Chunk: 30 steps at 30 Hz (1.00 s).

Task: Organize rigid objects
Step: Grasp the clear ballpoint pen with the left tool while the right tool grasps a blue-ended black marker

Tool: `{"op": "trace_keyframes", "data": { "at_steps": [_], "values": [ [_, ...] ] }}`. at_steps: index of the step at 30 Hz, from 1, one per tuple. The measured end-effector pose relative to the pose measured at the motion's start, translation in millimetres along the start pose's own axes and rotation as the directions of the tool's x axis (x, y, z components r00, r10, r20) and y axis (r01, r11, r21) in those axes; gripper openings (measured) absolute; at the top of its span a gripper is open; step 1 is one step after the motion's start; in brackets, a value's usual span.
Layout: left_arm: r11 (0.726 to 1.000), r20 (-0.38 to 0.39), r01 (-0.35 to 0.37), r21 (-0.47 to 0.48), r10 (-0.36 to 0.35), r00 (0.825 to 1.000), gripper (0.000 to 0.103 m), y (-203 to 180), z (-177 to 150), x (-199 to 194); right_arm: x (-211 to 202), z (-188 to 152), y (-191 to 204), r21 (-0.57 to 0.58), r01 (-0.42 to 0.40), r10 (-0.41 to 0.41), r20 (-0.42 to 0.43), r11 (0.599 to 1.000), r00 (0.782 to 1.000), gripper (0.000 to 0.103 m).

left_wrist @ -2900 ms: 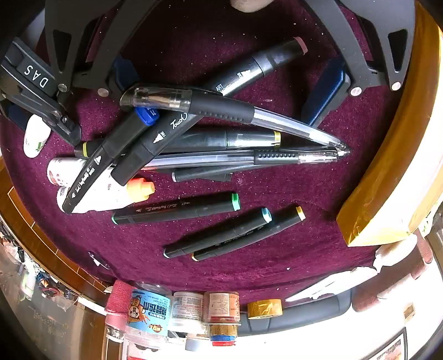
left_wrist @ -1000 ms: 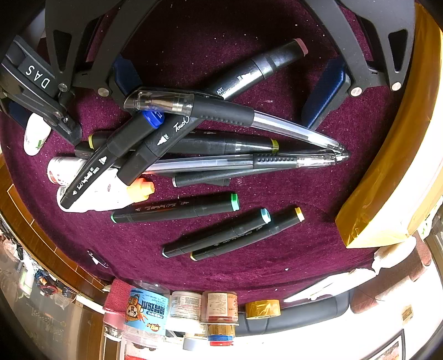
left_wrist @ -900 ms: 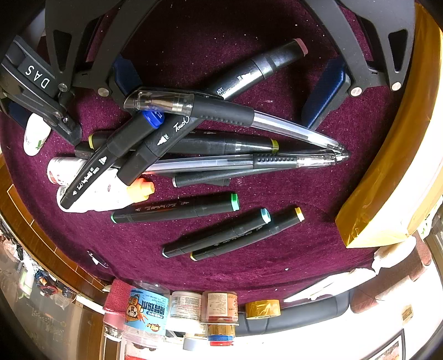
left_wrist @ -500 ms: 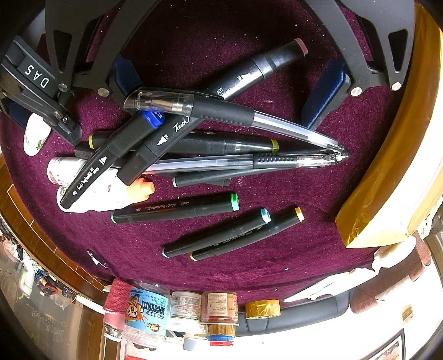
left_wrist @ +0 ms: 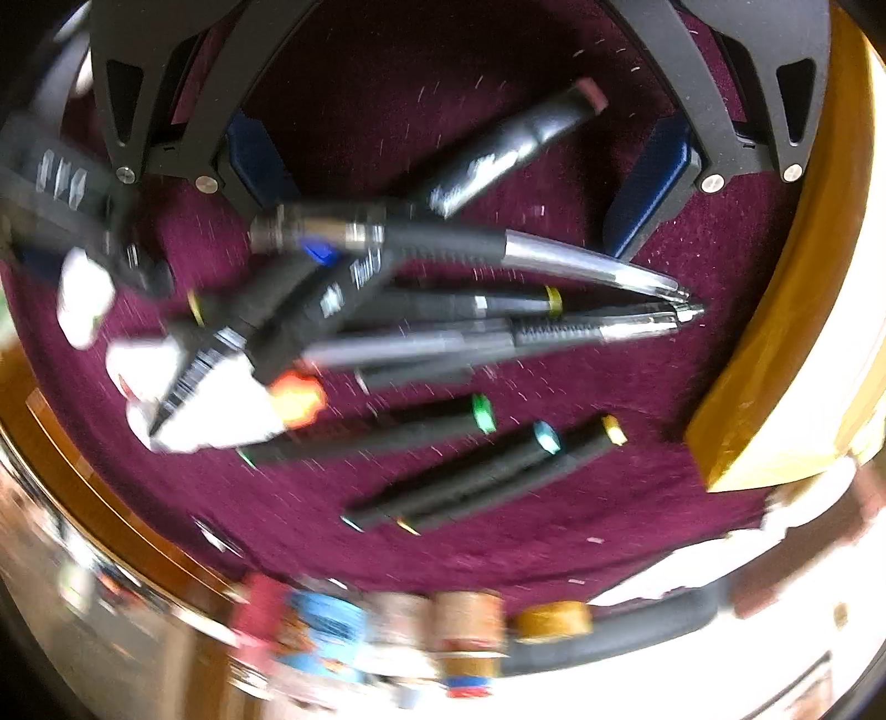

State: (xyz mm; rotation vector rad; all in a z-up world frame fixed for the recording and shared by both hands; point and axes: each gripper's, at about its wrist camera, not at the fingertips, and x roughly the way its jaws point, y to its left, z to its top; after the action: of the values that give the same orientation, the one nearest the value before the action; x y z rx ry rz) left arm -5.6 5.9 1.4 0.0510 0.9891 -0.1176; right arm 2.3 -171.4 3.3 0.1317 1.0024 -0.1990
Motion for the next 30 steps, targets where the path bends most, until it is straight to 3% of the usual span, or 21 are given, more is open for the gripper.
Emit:
{"op": "trace_keyframes", "data": {
  "at_steps": [2,6,9,11,12,17,20,23,27,30],
  "values": [
    [0.998,-0.021,0.035,0.051,-0.034,0.999,0.103,3.3,-9.0,-6.6,-1.6,-0.1,-3.3,0.005,-0.036,0.036,-0.013,0.999,0.999,0.102],
    [0.997,-0.013,0.026,0.079,-0.025,1.0,0.103,2.3,-22.7,-15.8,1.1,-0.4,3.0,-0.001,0.007,-0.007,-0.076,1.0,0.997,0.102],
    [0.997,-0.002,-0.013,0.075,0.014,1.0,0.103,-4.2,-22.8,-17.3,2.1,-0.6,4.3,0.036,0.036,-0.034,-0.057,0.999,0.998,0.102],
    [0.994,0.009,-0.041,0.097,0.041,0.999,0.103,-8.1,-23.2,-19.1,3.9,-2.3,4.4,0.07,0.053,-0.054,0.019,0.996,0.998,0.102],
    [0.994,0.009,-0.038,0.098,0.037,0.999,0.103,-7.3,-23.9,-20.3,3.7,-1.6,4.3,0.077,0.061,-0.063,0.016,0.995,0.998,0.102],
    [0.993,-0.013,0.111,0.047,-0.111,0.994,0.103,19.3,-24.7,-24.9,5.3,-3.3,6.7,0.076,0.058,-0.06,0.019,0.995,0.998,0.102],
    [0.987,0.029,0.162,-0.002,-0.162,0.986,0.103,42.0,-29.7,-46.8,3.0,-6.9,5.6,0.072,0.056,-0.058,0.023,0.996,0.998,0.102],
    [0.992,0.084,0.126,0.011,-0.127,0.988,0.103,57.9,-29.6,-66.0,2.0,-8.5,5.7,0.072,0.05,-0.052,0.027,0.996,0.998,0.102],
    [0.994,0.12,0.047,0.099,-0.058,0.991,0.102,61.2,-19.4,-72.5,-1.6,-10.7,0.5,0.089,0.025,-0.029,0.042,0.996,0.999,0.102],
    [0.979,0.12,0.045,0.199,-0.07,0.99,0.087,48.2,-9.7,-62.7,-6.6,-13.1,-9.7,0.136,-0.036,0.025,0.077,0.99,0.997,0.102]
  ]
}}
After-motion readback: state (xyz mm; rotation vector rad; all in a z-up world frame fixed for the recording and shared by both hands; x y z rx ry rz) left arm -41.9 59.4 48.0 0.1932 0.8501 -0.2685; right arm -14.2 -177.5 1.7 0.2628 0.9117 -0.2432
